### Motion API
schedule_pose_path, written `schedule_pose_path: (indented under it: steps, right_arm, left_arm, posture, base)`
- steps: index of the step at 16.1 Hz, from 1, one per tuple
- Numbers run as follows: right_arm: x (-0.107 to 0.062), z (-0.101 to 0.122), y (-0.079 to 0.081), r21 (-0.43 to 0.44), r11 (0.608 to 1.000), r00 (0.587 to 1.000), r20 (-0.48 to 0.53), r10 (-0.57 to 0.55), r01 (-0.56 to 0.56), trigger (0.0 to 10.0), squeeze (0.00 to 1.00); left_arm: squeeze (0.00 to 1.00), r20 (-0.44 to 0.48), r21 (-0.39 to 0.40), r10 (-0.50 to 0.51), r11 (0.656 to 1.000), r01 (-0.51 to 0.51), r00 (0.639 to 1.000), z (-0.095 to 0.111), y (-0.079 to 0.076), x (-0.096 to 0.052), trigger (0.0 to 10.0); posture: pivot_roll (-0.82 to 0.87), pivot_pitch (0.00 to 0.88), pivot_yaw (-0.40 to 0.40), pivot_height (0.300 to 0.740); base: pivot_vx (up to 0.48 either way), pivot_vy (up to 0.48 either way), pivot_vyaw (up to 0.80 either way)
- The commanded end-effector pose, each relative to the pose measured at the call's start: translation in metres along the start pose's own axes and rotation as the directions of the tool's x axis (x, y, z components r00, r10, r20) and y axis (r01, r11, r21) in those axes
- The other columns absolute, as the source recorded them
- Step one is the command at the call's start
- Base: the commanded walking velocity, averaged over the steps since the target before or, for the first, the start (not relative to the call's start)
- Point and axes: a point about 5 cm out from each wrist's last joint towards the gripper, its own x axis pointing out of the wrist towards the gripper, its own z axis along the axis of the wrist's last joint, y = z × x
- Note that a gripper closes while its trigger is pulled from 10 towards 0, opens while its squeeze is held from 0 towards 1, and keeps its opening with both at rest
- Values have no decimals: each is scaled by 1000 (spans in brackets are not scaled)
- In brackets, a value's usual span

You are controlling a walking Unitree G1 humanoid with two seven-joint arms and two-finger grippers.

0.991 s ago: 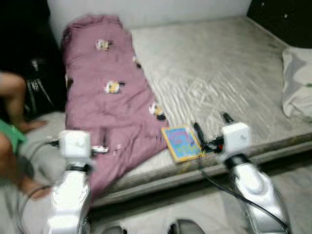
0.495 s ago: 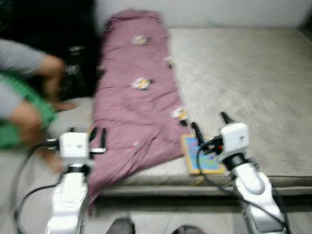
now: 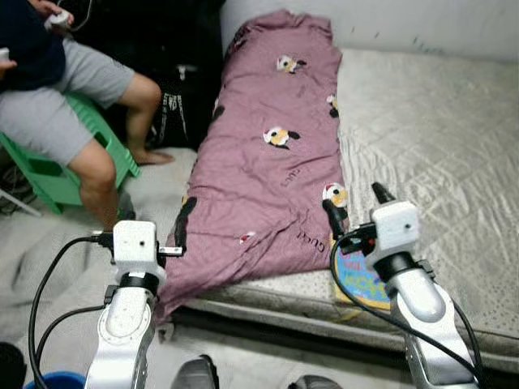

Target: Clean up the room

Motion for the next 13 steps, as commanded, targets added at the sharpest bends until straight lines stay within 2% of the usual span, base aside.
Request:
schedule_pose_path:
  steps: [1,5,6,11,13]
  right_arm:
    - [1,0,1,8,1000,1000,1,1,-1,10000,0]
    - [-4,-3,-1,24,999,999,-16,-37,37,10000,0]
    - [-10,-7,-3,38,997,997,-37,-64,66,10000,0]
    - [-13,-10,-4,36,996,996,-49,-78,79,10000,0]
    - [-11,-10,-3,64,994,995,-52,-88,92,10000,0]
  left_arm:
    - [0,-4,16,8,1000,-8,1000,0,6,0,10000]
    - [0,-8,13,4,1000,-4,1000,-1,6,-1,10000]
    - [0,-10,13,5,1000,-5,1000,-1,6,-2,10000]
    - [0,-10,9,-14,1000,14,1000,-2,5,1,10000]
    - [0,-9,8,-16,1000,16,1000,-2,5,2,10000]
  posture:
    - [-66,98,-29,740]
    - [-65,100,-29,740]
    - [-66,95,-24,740]
    - [-74,90,-16,740]
    - [-73,88,-16,740]
  base:
    - [0,0,0]
    - [0,0,0]
    - [0,0,0]
    - [0,-265,0]
    - [0,-302,0]
